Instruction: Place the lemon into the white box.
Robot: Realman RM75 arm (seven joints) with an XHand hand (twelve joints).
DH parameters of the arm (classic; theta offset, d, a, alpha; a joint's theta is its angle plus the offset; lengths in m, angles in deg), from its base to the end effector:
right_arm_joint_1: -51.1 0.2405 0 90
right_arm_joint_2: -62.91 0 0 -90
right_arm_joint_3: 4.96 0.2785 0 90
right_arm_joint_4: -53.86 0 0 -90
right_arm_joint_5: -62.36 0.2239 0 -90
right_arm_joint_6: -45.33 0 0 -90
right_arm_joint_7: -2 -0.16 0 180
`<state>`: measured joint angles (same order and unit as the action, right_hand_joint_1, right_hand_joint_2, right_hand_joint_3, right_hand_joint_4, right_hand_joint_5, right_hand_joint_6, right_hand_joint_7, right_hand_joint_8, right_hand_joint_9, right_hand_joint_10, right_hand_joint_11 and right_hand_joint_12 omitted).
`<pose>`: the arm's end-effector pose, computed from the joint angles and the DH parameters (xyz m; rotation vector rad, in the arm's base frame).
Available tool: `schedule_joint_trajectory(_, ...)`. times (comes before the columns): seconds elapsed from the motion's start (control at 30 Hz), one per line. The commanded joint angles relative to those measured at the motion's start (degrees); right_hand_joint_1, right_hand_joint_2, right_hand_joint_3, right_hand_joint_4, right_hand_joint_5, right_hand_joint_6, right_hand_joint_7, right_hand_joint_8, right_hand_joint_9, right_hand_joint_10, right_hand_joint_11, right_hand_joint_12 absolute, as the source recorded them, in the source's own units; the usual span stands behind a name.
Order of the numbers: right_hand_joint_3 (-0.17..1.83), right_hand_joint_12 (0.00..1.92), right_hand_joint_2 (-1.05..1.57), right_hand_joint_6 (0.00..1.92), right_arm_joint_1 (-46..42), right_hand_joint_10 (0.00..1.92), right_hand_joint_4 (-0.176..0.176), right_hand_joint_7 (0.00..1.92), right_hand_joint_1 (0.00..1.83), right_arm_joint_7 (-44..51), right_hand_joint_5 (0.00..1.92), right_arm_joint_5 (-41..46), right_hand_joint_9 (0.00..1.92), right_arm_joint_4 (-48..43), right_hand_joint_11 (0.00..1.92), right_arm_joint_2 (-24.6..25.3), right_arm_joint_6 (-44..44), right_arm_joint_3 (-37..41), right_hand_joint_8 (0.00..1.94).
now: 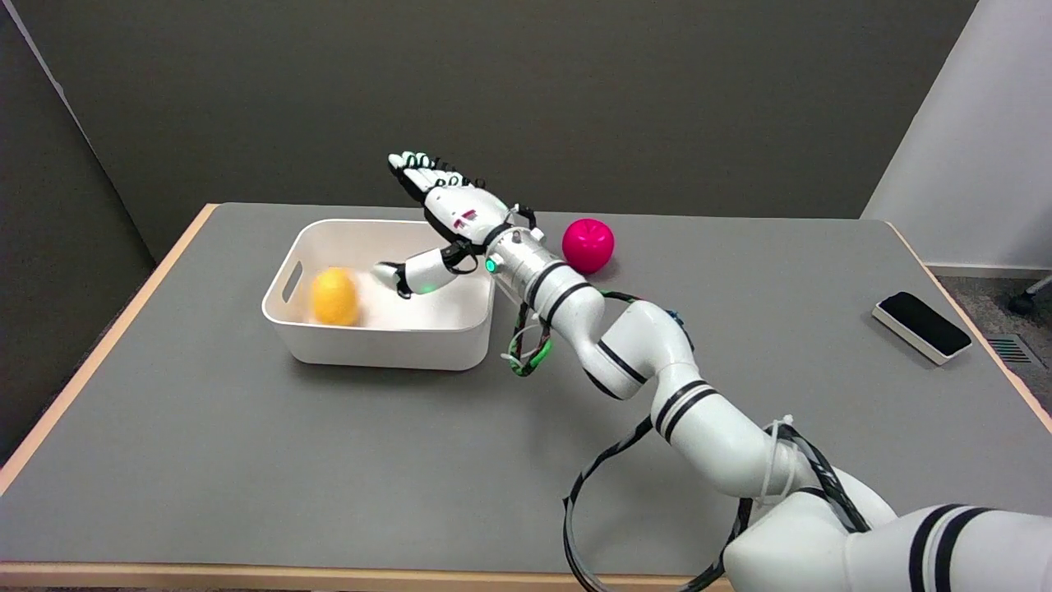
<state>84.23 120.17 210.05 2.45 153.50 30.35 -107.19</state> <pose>-0.2402 -0.5218 0.1466 1.8958 -0.3207 0.3714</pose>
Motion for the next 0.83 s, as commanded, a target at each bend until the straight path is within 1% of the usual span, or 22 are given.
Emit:
schedule_joint_trajectory(0.03, 0.64, 0.39, 0.55, 0.0, -10.98, 0.0, -0.049, 0.0, 0.61, -12.11, 0.0, -0.03, 0.0, -16.77, 0.0, -4.46, 4.98, 4.71, 0.0)
schedule_joint_trajectory(0.1, 0.64, 0.35, 0.55, 0.0, -14.91, 0.0, -0.05, 0.0, 0.6, -13.8, 0.0, -0.03, 0.0, -19.92, 0.0, -5.93, -0.59, 9.2, 0.0)
schedule_joint_trajectory(0.17, 0.61, 0.32, 0.58, 0.0, -19.34, 0.0, -0.049, 0.0, 0.58, -15.39, 0.0, -0.01, 0.0, -23.02, 0.0, -7.05, -6.17, 15.26, 0.0)
schedule_joint_trajectory(0.23, 0.62, 0.31, 0.59, 0.0, -24.05, 0.0, -0.051, 0.0, 0.57, -18.18, 0.0, 0.05, 0.0, -25.74, 0.0, -8.14, -13.82, 22.76, 0.0)
schedule_joint_trajectory(0.33, 0.68, 0.44, 0.64, 0.0, -28.92, 0.0, -0.066, 0.0, 0.49, -23.67, 0.0, 0.05, 0.0, -27.68, 0.0, -9.17, -21.53, 31.09, 0.0)
schedule_joint_trajectory(0.4, 0.7, 0.51, 0.68, 0.02, -31.8, 0.0, -0.075, 0.0, 0.43, -31.33, 0.0, 0.05, 0.0, -28.05, 0.0, -9.96, -26.76, 39.02, 0.0)
schedule_joint_trajectory(0.43, 0.71, 0.53, 0.7, 0.03, -32.65, 0.0, -0.079, 0.0, 0.42, -34.07, 0.0, 0.05, 0.0, -27.69, 0.0, -10.25, -27.99, 41.13, 0.0)
schedule_joint_trajectory(0.5, 0.85, 0.59, 0.68, 0.1, -35.42, 0.0, -0.088, 0.0, 0.39, -42.87, 0.0, 0.05, 0.0, -26.73, 0.0, -11.13, -30.3, 46.94, 0.0)
schedule_joint_trajectory(0.53, 0.91, 0.61, 0.68, 0.12, -36.12, 0.0, -0.092, 0.0, 0.38, -45.85, 0.0, 0.05, 0.0, -26.56, 0.0, -11.21, -30.37, 48.25, 0.0)
schedule_joint_trajectory(0.6, 0.92, 0.61, 0.69, 0.14, -38.27, 0.0, -0.096, 0.0, 0.38, -54.97, 0.0, 0.05, 0.0, -25.52, 0.0, -11.45, -30.07, 52.28, 0.0)
schedule_joint_trajectory(0.7, 0.93, 0.57, 0.73, 0.14, -38.82, 0.0, -0.1, 0.0, 0.41, -60.97, 0.0, 0.05, 0.0, -21.63, 0.0, -11.8, -32.04, 55.51, 0.0)
schedule_joint_trajectory(0.83, 0.94, 0.49, 0.75, 0.14, -38.58, 0.0, -0.102, 0.0, 0.41, -66.4, 0.0, 0.05, 0.0, -15.56, 0.0, -12.73, -36.86, 56.59, 0.0)
